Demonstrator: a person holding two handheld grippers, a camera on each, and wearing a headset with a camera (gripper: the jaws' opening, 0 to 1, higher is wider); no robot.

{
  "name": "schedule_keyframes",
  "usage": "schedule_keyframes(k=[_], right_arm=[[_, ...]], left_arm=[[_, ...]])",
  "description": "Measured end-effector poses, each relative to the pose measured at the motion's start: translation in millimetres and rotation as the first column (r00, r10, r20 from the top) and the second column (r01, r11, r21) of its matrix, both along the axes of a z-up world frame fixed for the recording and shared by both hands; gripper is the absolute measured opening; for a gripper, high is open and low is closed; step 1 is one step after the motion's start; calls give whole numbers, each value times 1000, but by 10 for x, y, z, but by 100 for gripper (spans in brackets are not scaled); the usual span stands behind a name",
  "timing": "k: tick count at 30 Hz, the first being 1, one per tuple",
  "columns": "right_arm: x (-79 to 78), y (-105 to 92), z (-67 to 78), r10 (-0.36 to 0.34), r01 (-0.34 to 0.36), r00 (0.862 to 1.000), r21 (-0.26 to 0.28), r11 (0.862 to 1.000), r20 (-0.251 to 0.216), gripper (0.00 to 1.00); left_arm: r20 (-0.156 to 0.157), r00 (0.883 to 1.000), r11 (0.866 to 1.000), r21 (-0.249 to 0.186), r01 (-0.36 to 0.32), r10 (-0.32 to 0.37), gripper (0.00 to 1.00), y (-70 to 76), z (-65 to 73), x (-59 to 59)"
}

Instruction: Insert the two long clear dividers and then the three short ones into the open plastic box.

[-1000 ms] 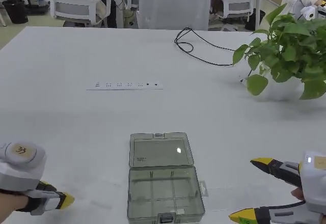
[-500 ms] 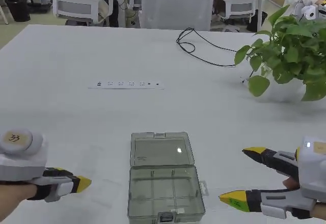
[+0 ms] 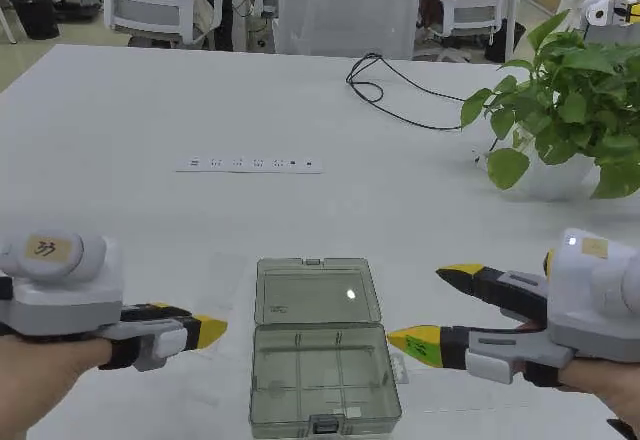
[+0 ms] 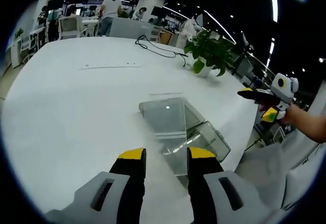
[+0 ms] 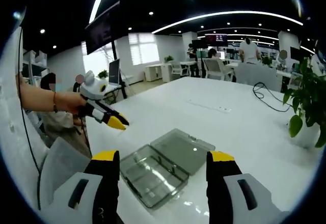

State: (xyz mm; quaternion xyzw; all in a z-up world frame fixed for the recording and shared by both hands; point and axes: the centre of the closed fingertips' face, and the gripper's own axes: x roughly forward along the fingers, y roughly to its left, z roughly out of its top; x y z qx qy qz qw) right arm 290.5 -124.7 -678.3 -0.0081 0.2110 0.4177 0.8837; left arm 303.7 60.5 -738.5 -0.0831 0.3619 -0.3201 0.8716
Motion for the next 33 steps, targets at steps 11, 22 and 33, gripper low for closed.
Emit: schedule_keyframes(k=[11,22,33], right_arm=[[85,340,121,-40,44,999,96,994,-37,60],[36,648,120,-31,47,995,162,986,-100,49],[-2,740,43,-50,81,982,164,983,-181,30]], left_arm=[[29,1000,993,-115,6,-2,30,-354,173,-43],[55,998,980,-194,37,-26,30,-647,317,-109],[81,995,974,-216,73,-57,30,-822,395,-185]])
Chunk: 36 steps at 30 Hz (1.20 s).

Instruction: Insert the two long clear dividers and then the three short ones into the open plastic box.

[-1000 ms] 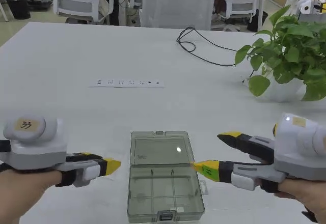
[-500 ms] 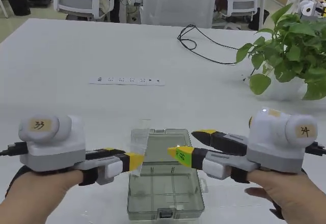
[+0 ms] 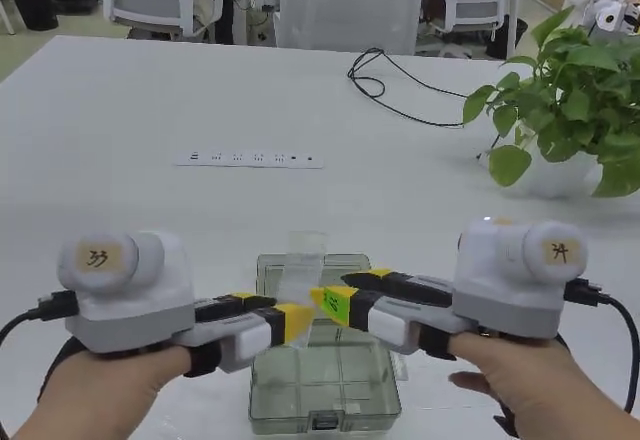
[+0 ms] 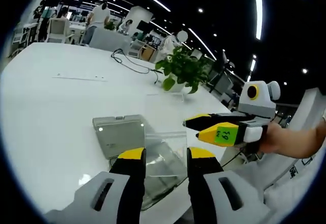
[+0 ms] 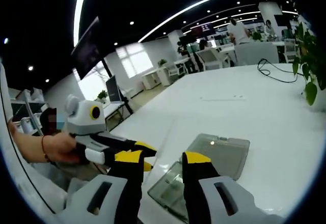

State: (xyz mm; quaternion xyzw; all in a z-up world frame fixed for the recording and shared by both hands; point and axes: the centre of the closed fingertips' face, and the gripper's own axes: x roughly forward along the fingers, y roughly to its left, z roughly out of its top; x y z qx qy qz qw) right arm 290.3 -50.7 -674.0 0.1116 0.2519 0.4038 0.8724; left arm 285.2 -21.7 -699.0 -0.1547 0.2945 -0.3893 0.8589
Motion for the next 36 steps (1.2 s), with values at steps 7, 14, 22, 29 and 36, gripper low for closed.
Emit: schedule_keyframes(k=[7,14,22,29,36], right_arm=[[-14,36,-29,-12,12,999,11,1000,-32,24],[-29,54,-57,-17,18,998,20,1000,-64,17],[-37,68,-79,-50,55,993,39,998,-107,8],[-5,43,-68,-84,91,987,49,995,-135,7],[2,22,-90,-92,101,982,47,994,-162,7]], left_arm=[[14,1000,1000,16,22,-22,30,-38,1,-25],[31,999,999,24,37,-37,30,-63,19,-37],[43,998,999,22,47,-48,30,-82,36,-37],[48,997,998,13,55,-56,28,-101,41,-38],[60,995,997,17,78,-79,32,-139,49,-69]])
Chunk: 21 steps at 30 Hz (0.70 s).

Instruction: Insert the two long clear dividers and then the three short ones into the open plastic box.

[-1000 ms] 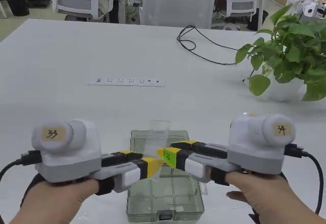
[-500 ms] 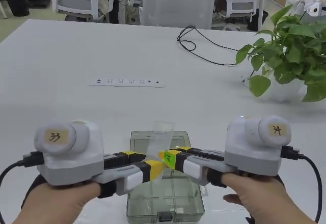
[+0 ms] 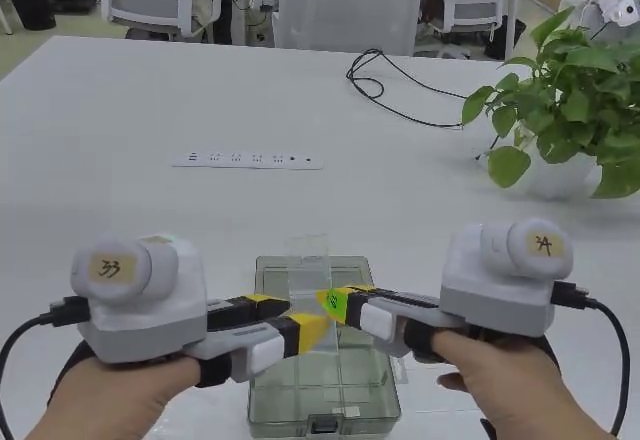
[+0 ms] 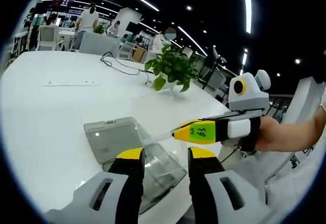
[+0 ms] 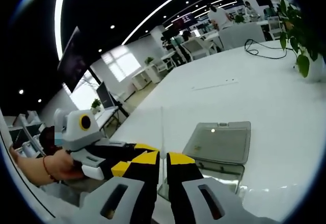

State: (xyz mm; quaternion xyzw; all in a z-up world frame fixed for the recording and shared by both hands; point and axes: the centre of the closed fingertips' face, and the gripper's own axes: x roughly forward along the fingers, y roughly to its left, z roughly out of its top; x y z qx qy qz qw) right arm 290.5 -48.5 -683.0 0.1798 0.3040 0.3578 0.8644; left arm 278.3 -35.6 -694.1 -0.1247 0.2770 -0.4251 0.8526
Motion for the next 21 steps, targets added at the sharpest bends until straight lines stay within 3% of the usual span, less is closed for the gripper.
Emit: schedule_keyframes(k=[14,21], right_arm=[[72,-158,-1,-38,38,998,-15,999,-46,7],[112,-269,-64,-72,68,992,-43,997,-104,7]], left_arm=[[60,996,996,53,70,-73,47,116,-49,-45],[88,988,988,92,121,-130,56,168,-114,-103]])
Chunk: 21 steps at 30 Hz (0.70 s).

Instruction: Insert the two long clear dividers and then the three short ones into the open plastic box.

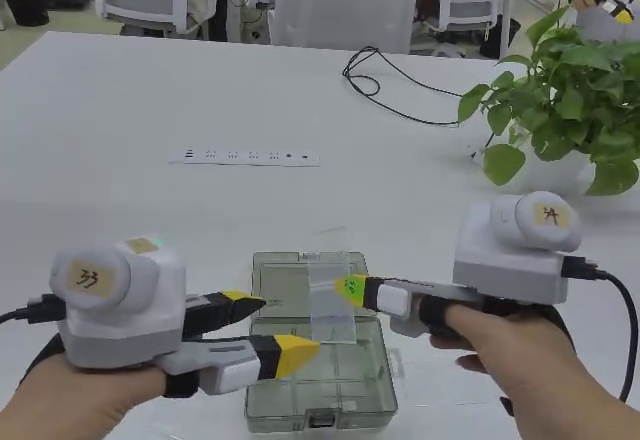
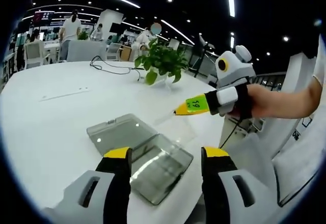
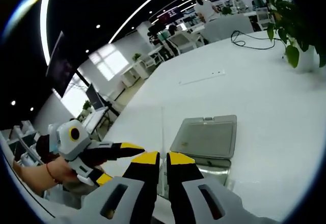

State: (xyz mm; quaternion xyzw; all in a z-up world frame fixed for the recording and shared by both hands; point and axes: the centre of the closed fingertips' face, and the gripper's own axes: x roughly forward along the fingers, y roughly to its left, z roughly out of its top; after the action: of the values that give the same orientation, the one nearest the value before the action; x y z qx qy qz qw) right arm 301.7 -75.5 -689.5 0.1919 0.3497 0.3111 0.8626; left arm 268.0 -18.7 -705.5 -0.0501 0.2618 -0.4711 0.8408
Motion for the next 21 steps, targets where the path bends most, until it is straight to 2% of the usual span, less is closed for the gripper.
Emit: schedule_keyframes(k=[3,5,9,15,21], right_arm=[[13,-44,-25,-16,16,999,-11,1000,-29,7],[18,-68,-40,-25,24,998,-14,1000,-49,7],[15,-119,-94,-46,43,994,-32,999,-98,7],[8,-167,-178,-64,54,985,-66,996,-162,7],[18,-211,-259,-79,56,972,-111,992,-220,7]], left_arm=[[20,1000,1000,22,20,-20,62,39,-38,-8],[22,999,999,34,35,-36,64,64,-74,-26],[54,995,995,63,75,-78,75,102,-137,-74],[72,990,988,97,117,-124,90,137,-233,-134],[82,979,974,150,172,-185,99,169,-358,-204]])
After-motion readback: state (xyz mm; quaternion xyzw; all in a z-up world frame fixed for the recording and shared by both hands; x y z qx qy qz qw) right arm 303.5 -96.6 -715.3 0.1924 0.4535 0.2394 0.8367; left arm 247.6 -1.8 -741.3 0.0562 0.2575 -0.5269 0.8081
